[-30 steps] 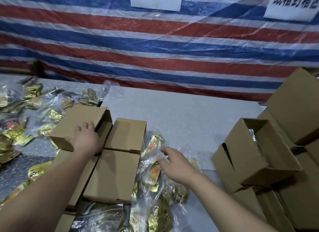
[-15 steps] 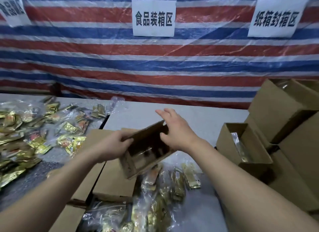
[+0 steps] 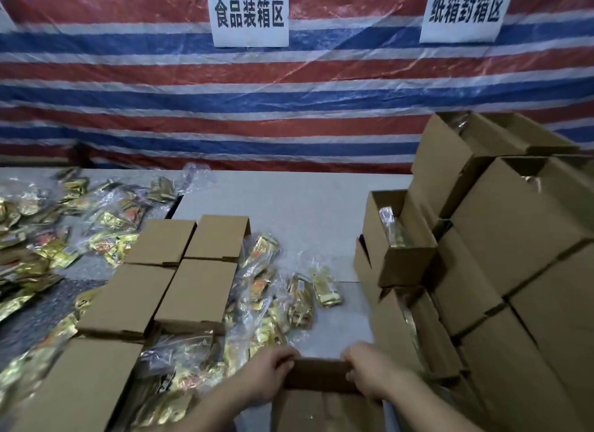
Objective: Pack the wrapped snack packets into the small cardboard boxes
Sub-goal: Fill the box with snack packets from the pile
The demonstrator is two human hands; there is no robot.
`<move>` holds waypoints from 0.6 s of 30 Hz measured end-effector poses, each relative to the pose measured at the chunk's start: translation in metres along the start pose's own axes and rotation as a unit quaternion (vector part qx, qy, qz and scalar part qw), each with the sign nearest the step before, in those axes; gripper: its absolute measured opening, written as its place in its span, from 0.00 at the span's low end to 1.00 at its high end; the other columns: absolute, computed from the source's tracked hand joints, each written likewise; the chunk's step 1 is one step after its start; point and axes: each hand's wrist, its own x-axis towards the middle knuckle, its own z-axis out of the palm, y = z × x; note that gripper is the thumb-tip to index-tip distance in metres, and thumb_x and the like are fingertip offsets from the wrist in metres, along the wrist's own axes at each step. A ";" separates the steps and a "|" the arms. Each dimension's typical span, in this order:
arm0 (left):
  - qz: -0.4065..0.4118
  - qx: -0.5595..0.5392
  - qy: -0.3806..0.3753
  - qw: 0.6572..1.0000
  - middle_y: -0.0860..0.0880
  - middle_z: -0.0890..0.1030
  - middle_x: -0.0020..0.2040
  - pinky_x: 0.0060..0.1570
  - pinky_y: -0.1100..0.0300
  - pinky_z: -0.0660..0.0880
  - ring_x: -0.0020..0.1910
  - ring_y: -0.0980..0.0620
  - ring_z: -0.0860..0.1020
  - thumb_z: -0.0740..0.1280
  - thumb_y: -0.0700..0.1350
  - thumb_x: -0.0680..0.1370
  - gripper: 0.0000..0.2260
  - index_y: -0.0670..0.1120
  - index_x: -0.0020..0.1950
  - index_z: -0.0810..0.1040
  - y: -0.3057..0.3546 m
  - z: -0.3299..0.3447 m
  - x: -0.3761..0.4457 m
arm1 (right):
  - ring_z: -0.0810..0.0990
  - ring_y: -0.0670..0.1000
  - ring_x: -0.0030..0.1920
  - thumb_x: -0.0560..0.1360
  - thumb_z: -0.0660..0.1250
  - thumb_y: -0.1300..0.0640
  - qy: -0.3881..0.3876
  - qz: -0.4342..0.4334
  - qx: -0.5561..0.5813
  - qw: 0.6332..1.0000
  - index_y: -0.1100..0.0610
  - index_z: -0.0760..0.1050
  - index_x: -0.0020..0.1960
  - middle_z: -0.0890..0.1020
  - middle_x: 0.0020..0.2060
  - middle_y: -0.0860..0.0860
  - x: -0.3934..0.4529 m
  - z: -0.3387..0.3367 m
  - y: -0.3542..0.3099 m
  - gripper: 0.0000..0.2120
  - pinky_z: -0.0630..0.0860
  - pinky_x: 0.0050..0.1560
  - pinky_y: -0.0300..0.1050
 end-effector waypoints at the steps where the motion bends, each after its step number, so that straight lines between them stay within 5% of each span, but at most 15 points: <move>1: -0.003 0.001 0.001 1.000 0.57 0.78 0.49 0.48 0.77 0.65 0.52 0.57 0.75 0.62 0.42 0.82 0.09 0.48 0.56 0.81 -0.009 0.018 -0.004 | 0.78 0.58 0.59 0.76 0.65 0.58 -0.008 0.007 0.012 1.000 0.56 0.78 0.55 0.80 0.57 0.58 -0.002 0.017 0.002 0.09 0.73 0.53 0.44; 9: -0.008 0.007 0.013 1.000 0.63 0.76 0.46 0.55 0.67 0.71 0.51 0.60 0.76 0.62 0.52 0.81 0.08 0.52 0.54 0.80 -0.042 0.061 -0.015 | 0.77 0.57 0.60 0.76 0.62 0.52 -0.006 0.025 0.044 0.999 0.52 0.75 0.55 0.78 0.57 0.54 -0.011 0.064 0.006 0.09 0.72 0.56 0.44; 13: 0.007 -0.005 0.041 0.999 0.61 0.76 0.41 0.46 0.62 0.71 0.43 0.66 0.74 0.58 0.55 0.82 0.09 0.59 0.45 0.75 -0.023 0.041 0.002 | 0.76 0.54 0.61 0.70 0.65 0.32 -0.007 0.031 0.060 0.998 0.51 0.73 0.63 0.77 0.60 0.50 -0.009 0.049 0.007 0.30 0.74 0.58 0.47; 18: 0.062 0.179 0.084 0.978 0.45 0.78 0.57 0.55 0.54 0.72 0.57 0.45 0.76 0.58 0.46 0.82 0.11 0.44 0.61 0.76 0.010 0.007 0.100 | 0.74 0.49 0.66 0.68 0.59 0.25 0.051 0.025 0.139 0.989 0.49 0.70 0.70 0.75 0.67 0.47 -0.007 0.025 0.010 0.39 0.71 0.62 0.44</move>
